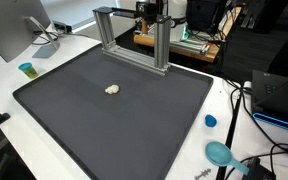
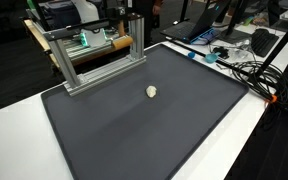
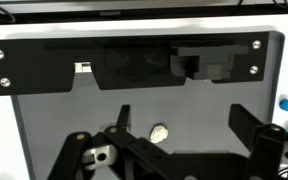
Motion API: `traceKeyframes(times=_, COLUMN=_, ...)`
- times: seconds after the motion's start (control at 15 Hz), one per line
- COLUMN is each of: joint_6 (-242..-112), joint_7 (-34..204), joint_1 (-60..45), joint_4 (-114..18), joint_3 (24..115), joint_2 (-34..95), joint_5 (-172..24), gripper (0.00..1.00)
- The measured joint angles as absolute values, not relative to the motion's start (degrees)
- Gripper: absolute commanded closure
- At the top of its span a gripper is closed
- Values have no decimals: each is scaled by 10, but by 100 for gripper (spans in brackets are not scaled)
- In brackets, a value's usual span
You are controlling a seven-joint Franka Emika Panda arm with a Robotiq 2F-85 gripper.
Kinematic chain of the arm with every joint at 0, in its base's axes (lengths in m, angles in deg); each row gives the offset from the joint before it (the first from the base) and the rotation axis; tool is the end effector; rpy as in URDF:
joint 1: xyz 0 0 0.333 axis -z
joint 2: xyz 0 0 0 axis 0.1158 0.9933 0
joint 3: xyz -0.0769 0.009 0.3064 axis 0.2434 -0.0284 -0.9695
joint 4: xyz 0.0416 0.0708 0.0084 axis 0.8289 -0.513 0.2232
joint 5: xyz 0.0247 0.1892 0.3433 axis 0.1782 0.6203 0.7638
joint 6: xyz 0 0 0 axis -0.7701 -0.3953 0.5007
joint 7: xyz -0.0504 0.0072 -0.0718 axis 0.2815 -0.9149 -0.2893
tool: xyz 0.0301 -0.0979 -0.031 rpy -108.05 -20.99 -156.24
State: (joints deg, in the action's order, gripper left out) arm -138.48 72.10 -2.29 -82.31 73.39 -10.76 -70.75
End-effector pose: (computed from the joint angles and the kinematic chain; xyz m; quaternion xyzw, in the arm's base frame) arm 0.4016 -0.0930 0.5401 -0.9978 0.0262 0.0450 0.0401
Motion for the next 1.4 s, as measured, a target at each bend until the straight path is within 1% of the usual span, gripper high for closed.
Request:
traceKeyframes(times=0.4, joint_6=-1385, joint_7=721, joint_1=-23, joint_4=-823, joint_3=734, joint_2=-108, joint_5=-707, gripper=0)
traceKeyframes(times=0.6, joint_6=-1407, joint_7=720, joint_1=-20, joint_4=-843, joint_3=735, joint_2=-122, joint_5=-708, gripper=0)
traceKeyframes(times=0.93, joint_6=-1434, joint_7=722, joint_1=-6, joint_4=-924, joint_3=741, joint_2=-218, joint_5=-707, gripper=0)
traceKeyframes(times=1.2, joint_6=-1467, joint_7=758, joint_1=-9, joint_4=-997, joint_3=701, joint_2=-310, joint_5=-707, gripper=0)
traceKeyframes(times=1.4, joint_6=-1470, joint_7=764, joint_1=-10, joint_4=-1007, joint_3=696, joint_2=-325, joint_5=-708, gripper=0)
